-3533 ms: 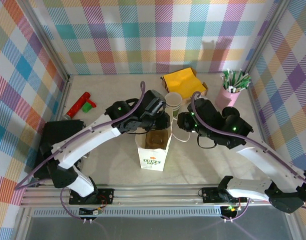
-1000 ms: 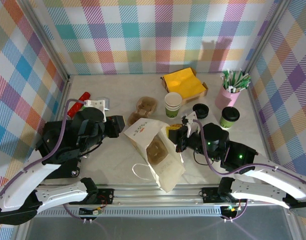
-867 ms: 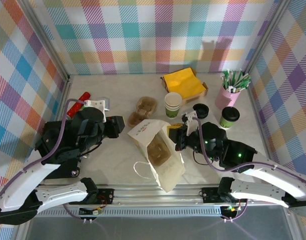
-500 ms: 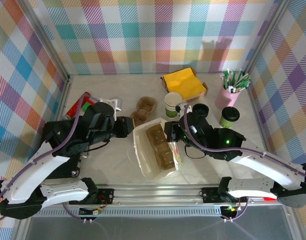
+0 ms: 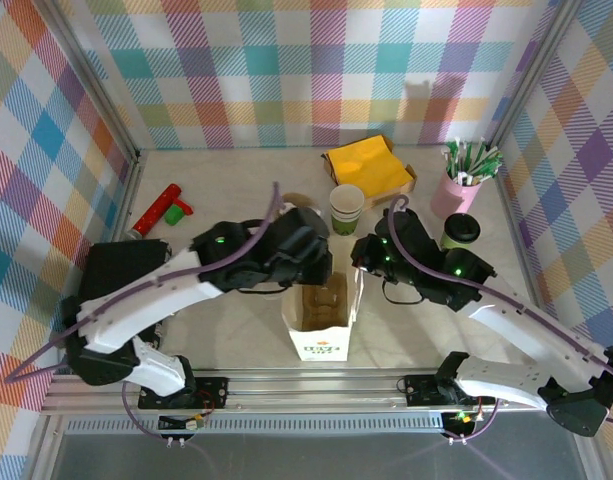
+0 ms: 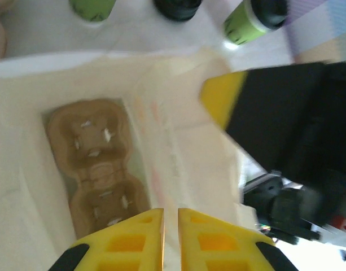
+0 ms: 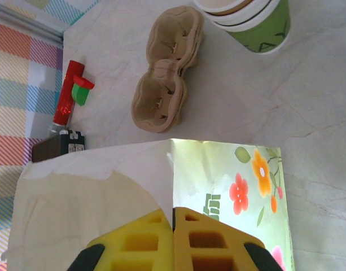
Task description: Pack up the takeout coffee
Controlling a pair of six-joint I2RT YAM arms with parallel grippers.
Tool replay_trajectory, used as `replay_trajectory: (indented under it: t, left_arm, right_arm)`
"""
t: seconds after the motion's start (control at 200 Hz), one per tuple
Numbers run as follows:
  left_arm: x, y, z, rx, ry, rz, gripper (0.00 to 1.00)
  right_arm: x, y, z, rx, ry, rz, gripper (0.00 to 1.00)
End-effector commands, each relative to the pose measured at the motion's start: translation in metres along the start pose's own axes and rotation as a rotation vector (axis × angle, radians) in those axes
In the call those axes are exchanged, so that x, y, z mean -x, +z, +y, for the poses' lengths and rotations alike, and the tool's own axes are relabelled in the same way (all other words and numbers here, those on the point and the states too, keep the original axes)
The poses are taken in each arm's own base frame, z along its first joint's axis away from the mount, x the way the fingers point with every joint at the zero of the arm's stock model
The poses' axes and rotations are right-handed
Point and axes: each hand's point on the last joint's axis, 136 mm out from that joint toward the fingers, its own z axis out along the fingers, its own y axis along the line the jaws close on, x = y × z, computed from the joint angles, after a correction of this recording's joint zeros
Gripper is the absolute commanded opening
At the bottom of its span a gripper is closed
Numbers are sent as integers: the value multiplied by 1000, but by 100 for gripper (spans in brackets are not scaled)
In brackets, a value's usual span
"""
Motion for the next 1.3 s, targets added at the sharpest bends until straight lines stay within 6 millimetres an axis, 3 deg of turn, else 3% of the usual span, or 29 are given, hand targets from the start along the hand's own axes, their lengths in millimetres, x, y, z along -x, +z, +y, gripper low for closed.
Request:
replay_trajectory:
  t: [0.0,0.225,0.505,0.95,1.295]
  left_arm:
    - [-14,14,12,130,-24,46,14]
    - [-43,56,20,196,-46,161,11]
    - [-82,83,25,266,-20,270,8]
    - [-111,120,39,314,-3,377,0]
    - [-130,144,53,302,-19,429,0]
  right_arm:
    - [4,-8,-5,15,97,-15,0]
    - [2,-9,-23,-3,136,-32,0]
    - [0,-8,-38,-30,193,-43,0]
    - [-1,-11,-48,-35,210,-57,0]
    - [1,-16,-53,-44,205,-73,0]
